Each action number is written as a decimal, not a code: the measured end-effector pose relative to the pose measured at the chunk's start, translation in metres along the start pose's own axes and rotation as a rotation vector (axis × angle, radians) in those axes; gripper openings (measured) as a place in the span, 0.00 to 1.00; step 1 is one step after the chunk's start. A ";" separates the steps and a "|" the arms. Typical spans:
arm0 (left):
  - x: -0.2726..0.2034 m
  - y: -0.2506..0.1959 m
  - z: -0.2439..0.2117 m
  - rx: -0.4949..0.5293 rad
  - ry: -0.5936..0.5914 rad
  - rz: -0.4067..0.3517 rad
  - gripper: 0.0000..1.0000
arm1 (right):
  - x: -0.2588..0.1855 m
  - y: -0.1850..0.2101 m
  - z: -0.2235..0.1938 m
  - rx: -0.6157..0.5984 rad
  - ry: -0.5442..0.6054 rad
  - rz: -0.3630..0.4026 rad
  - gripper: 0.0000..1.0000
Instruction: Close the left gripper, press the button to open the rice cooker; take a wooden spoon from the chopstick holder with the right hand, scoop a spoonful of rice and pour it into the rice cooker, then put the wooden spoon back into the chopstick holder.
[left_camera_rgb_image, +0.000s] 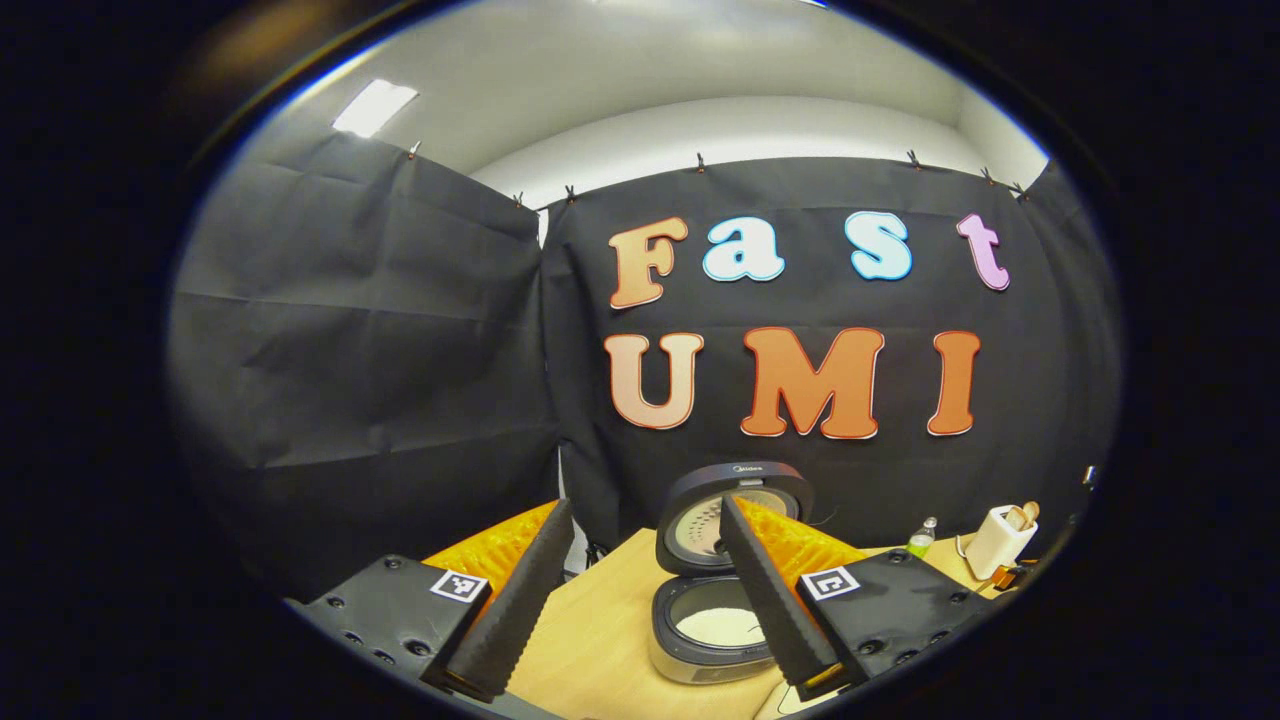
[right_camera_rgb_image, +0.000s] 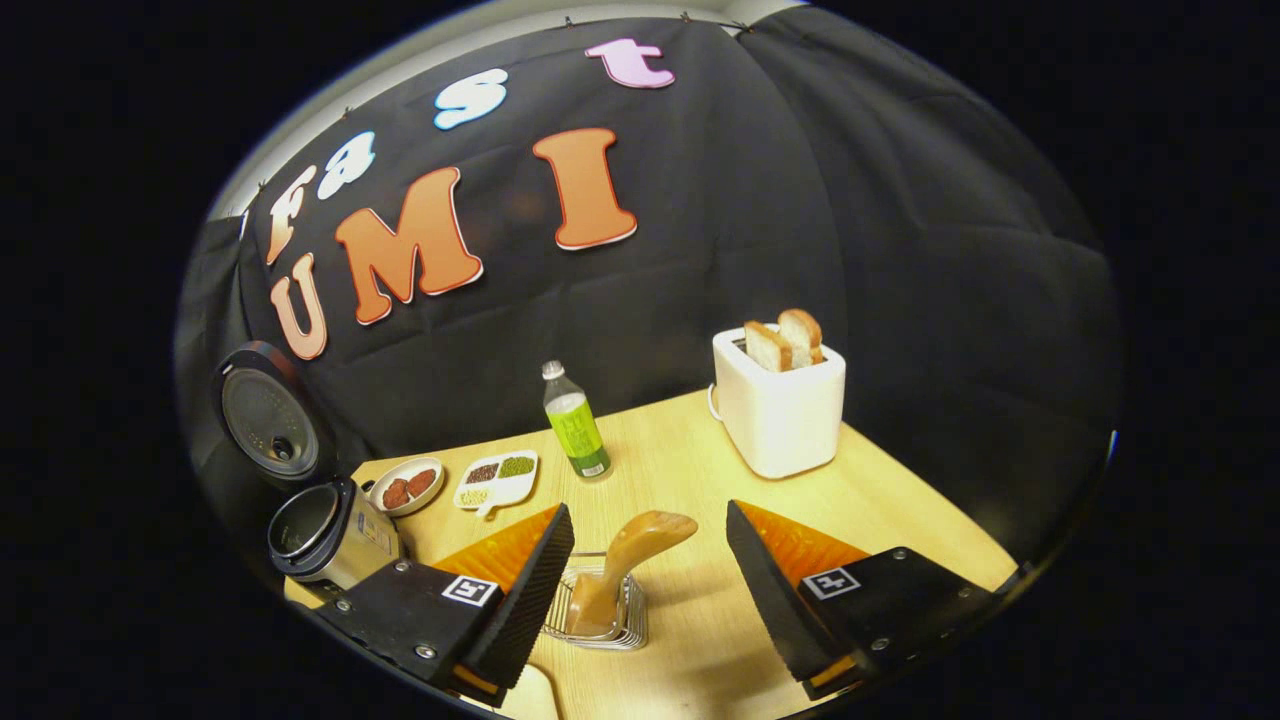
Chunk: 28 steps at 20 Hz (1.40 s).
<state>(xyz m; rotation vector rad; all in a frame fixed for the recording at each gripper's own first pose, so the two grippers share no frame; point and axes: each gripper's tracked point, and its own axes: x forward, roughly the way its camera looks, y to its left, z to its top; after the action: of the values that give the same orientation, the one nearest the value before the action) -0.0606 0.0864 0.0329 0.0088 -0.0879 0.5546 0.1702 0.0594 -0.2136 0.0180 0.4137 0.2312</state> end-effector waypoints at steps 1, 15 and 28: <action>-0.003 0.001 -0.001 -0.003 0.002 0.010 0.95 | 0.005 0.001 -0.009 0.022 0.028 0.006 0.95; -0.018 0.024 -0.021 0.030 0.050 0.097 0.98 | 0.026 0.027 -0.035 0.098 0.140 0.060 0.14; 0.029 0.052 -0.009 0.031 0.022 -0.010 1.00 | -0.039 0.058 0.052 0.032 -0.105 -0.005 0.05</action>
<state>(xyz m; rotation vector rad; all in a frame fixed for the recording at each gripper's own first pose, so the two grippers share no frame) -0.0632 0.1459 0.0258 0.0329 -0.0581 0.5459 0.1437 0.1085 -0.1468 0.0598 0.3132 0.2175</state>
